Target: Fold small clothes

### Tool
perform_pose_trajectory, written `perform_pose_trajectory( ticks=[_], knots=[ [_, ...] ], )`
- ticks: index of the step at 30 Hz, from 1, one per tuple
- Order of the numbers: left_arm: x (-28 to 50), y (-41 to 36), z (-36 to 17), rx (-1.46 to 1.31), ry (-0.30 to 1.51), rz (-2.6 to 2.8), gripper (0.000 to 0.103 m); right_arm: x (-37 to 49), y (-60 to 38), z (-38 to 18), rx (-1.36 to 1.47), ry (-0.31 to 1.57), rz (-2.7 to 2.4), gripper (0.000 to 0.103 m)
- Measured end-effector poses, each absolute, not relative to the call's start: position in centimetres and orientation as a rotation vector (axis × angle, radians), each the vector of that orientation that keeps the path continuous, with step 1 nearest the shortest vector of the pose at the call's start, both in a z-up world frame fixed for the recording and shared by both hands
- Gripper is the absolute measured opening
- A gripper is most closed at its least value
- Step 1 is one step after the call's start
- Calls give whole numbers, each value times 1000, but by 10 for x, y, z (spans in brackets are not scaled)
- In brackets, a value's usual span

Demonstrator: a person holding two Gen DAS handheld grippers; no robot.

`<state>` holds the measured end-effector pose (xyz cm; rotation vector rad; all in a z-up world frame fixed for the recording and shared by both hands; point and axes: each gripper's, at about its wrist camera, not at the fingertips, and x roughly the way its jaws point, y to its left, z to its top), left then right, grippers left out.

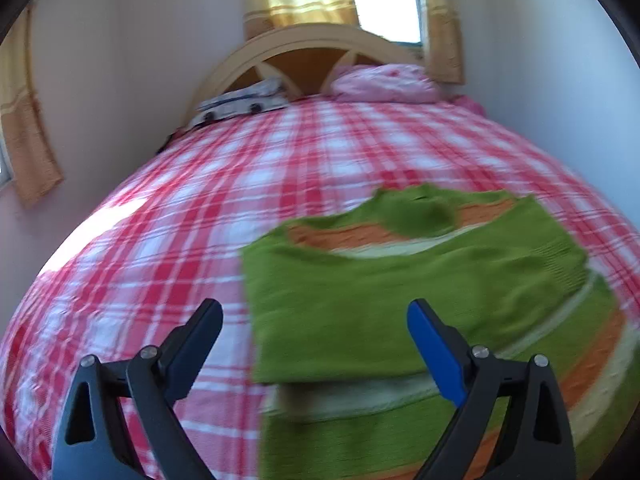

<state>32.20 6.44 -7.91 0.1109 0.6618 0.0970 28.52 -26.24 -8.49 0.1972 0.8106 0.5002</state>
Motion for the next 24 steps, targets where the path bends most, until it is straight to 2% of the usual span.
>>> perform_pose_trajectory(
  ticks=[3, 7, 8, 9, 11, 17, 22, 23, 24],
  knots=[
    [322, 104, -92, 26, 686, 202, 96, 329, -249, -91, 220, 869, 464, 70],
    [325, 114, -110, -53, 709, 207, 96, 383, -238, -121, 254, 957, 391, 62],
    [325, 112, -114, -54, 719, 201, 96, 389, -239, -126, 277, 964, 379, 49],
    [327, 108, -119, -45, 732, 203, 96, 394, -241, -129, 301, 967, 373, 30],
    [330, 106, -123, -32, 749, 190, 96, 396, -244, -130, 318, 948, 369, 3],
    [323, 106, -115, -20, 717, 168, 98, 387, -248, -107, 208, 865, 330, 2],
    [327, 113, -120, -44, 732, 175, 101, 392, -257, -109, 268, 901, 361, 4],
    [328, 114, -121, -51, 740, 178, 101, 392, -258, -110, 286, 905, 363, 12],
    [328, 116, -122, -60, 741, 175, 101, 393, -258, -112, 299, 913, 364, 38]
  ],
)
